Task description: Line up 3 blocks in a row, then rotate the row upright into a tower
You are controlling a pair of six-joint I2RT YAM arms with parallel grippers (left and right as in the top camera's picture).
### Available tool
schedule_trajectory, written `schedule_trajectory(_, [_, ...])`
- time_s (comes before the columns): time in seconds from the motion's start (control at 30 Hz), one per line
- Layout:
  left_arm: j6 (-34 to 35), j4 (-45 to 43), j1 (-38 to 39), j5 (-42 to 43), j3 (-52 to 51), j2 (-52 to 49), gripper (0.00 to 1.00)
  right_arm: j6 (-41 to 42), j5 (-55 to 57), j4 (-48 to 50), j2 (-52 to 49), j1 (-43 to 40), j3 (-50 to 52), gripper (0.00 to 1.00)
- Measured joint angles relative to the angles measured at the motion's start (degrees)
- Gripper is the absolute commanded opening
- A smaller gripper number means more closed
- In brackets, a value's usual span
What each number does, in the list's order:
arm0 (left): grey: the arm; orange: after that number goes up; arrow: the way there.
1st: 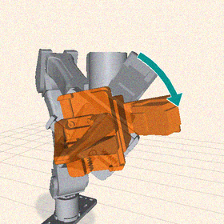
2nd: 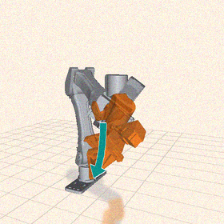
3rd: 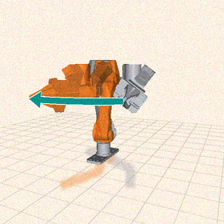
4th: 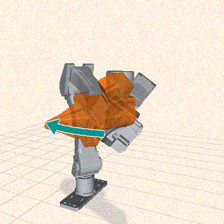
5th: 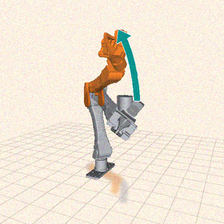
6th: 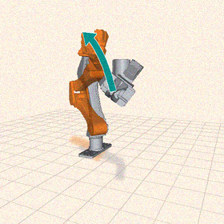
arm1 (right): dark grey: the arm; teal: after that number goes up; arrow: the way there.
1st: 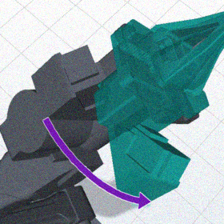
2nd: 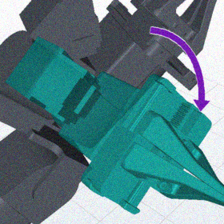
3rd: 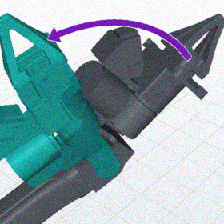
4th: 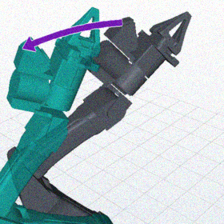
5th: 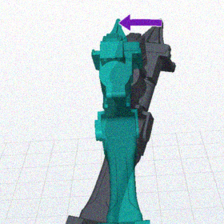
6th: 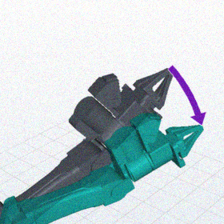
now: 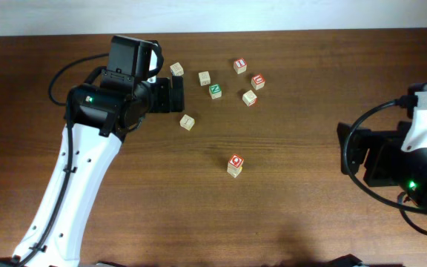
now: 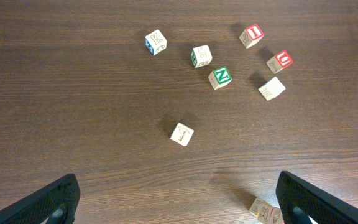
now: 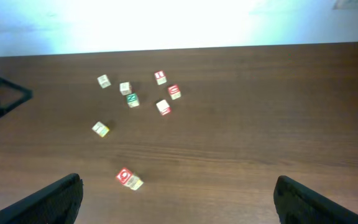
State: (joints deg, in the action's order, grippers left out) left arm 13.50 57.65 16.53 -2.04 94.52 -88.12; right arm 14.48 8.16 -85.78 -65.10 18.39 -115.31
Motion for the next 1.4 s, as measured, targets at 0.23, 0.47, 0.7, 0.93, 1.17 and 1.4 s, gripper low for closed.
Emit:
schedule_trajectory(0.23, [0.0,0.0,0.0,0.0,0.0,0.0,0.99,-7.2,2.8,12.7,3.8,-6.2,7.5,0.98])
schedule_trajectory(0.47, [0.0,0.0,0.0,-0.4,0.0,0.0,0.99,-15.5,-10.9,47.4,28.6,-18.4,51.2,0.98])
schedule_trajectory(0.7, [0.0,0.0,0.0,-0.3,0.0,0.1,0.99,-16.0,-14.4,75.3,52.1,-21.0,93.5,0.98])
schedule_trajectory(0.93, [0.0,0.0,0.0,-0.4,0.0,0.1,0.99,-16.0,-15.2,79.2,64.3,-21.0,107.9,0.98])
schedule_trajectory(1.17, [0.0,0.0,0.0,-0.4,0.0,0.1,0.99,-16.1,-15.2,81.6,64.3,-21.0,114.2,0.98])
schedule_trajectory(1.4, [0.0,0.0,0.0,-0.4,0.0,0.1,0.99,-16.0,-15.2,81.8,64.3,-21.0,114.3,0.98])
